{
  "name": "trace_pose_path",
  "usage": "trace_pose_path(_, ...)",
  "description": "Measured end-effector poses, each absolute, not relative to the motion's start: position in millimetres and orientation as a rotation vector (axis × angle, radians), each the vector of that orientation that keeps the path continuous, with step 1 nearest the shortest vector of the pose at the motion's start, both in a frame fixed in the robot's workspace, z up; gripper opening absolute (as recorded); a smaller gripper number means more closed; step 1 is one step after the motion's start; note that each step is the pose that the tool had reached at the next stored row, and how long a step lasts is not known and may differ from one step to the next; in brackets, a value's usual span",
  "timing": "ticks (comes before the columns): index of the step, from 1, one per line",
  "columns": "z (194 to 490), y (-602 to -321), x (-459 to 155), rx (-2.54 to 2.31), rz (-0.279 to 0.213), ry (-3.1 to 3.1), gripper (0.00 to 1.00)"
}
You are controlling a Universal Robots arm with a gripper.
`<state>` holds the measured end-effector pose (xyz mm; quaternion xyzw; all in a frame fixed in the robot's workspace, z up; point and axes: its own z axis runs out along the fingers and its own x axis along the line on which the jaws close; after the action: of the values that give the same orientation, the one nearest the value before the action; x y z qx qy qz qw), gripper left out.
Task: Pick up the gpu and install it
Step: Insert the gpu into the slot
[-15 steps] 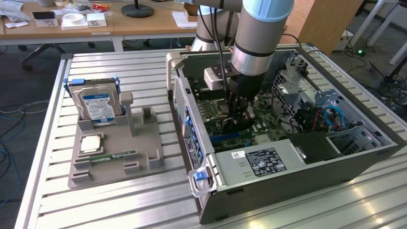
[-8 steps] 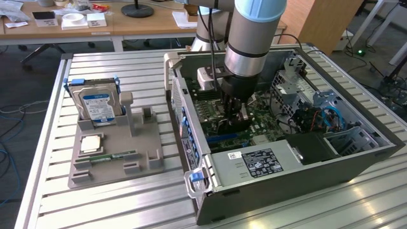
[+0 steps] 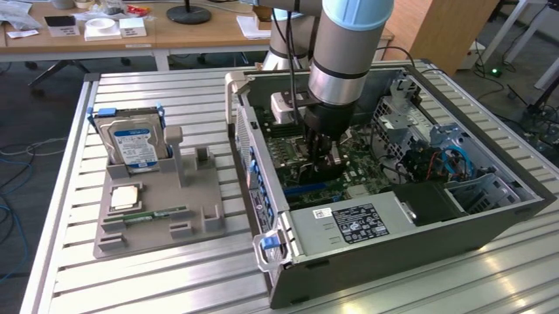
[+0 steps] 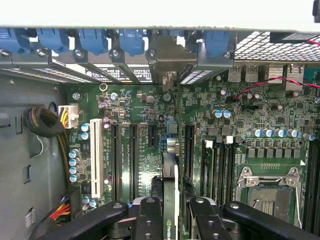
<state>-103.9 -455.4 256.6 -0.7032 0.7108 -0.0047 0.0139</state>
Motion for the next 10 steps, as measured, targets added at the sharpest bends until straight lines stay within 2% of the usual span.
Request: trace_pose_path(10, 256.7, -455.4, -101.6, -2.190, -0.014, 2.214, 0.26)
